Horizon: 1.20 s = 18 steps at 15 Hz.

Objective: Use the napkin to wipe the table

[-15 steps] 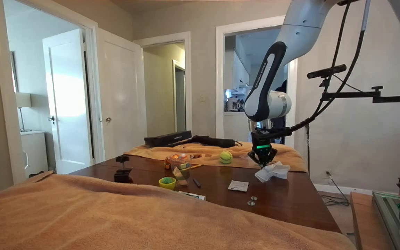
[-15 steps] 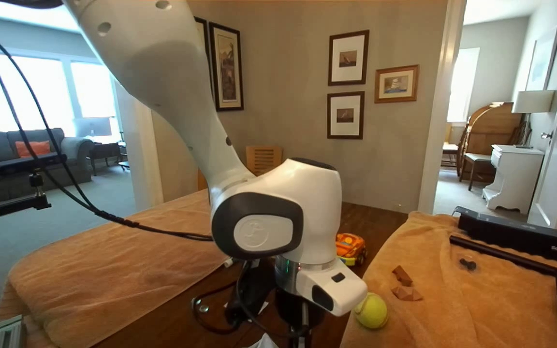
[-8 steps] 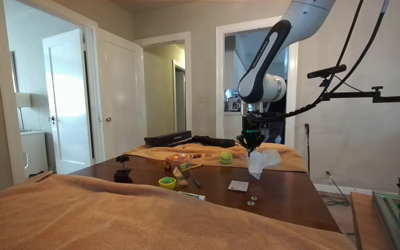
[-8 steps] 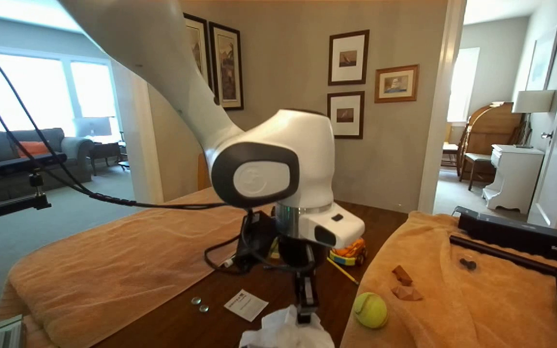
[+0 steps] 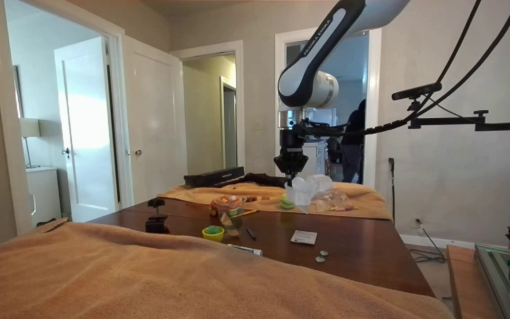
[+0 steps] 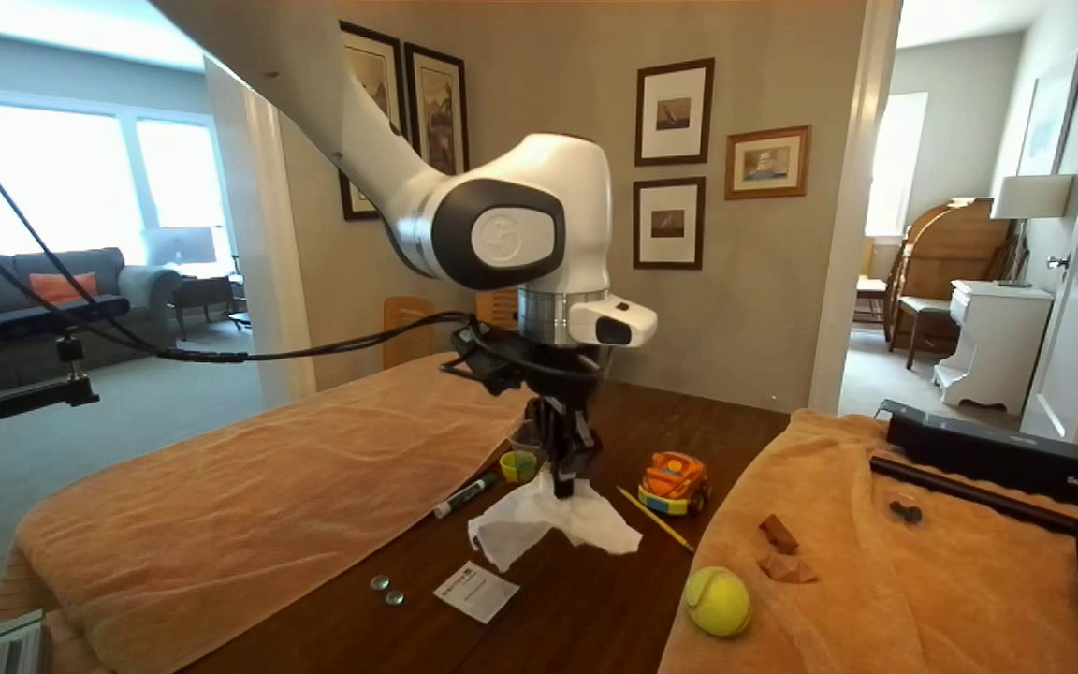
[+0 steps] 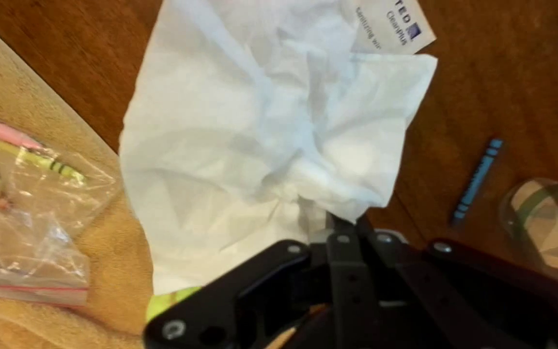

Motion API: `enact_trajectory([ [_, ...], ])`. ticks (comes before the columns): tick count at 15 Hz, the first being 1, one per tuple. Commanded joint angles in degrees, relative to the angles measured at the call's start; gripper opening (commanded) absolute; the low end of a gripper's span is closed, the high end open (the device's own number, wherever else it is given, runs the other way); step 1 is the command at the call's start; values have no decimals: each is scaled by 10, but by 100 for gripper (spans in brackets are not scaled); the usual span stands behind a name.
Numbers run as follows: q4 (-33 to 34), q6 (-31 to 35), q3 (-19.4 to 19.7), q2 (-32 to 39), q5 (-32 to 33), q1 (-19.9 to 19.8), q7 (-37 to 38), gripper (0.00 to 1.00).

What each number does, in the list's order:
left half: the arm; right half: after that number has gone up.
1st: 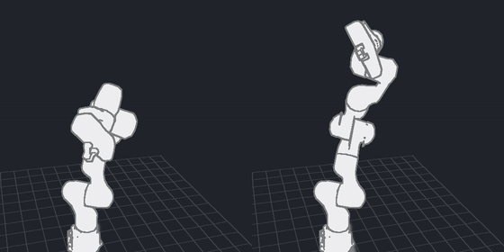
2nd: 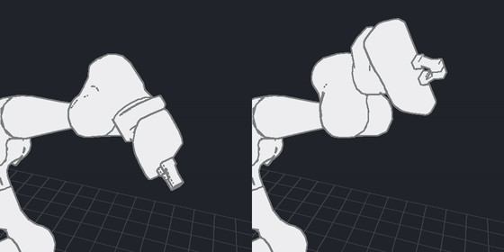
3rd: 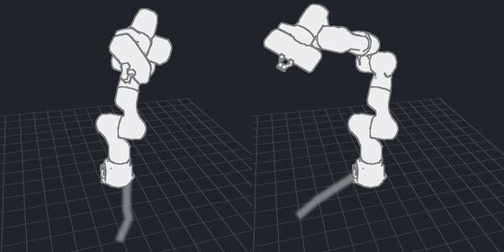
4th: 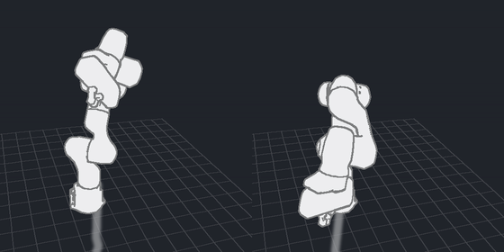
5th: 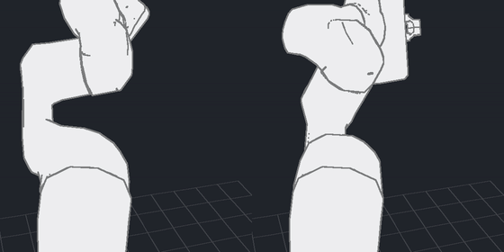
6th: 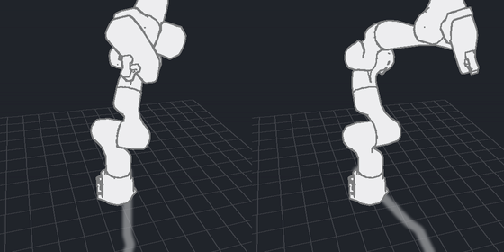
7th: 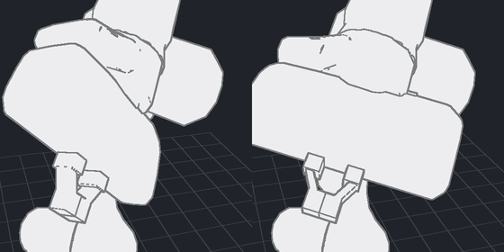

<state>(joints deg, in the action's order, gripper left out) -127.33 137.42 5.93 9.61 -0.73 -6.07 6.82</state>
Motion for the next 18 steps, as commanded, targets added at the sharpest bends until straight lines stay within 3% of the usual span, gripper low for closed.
enact_trajectory([
  [1, 95, -71, -15, 76, 0, 12, -36, 0],
  [2, 117, -99, -19, 91, -8, 11, -45, 0],
  [3, 56, -54, -14, 44, -1, 15, -20, 1],
  [7, 101, -79, -17, 86, -1, 15, -29, 1],
  [12, 145, 34, -7, 151, 0, 2, -46, 0],
  [18, 211, 82, -33, 239, -29, -11, -64, 0],
])
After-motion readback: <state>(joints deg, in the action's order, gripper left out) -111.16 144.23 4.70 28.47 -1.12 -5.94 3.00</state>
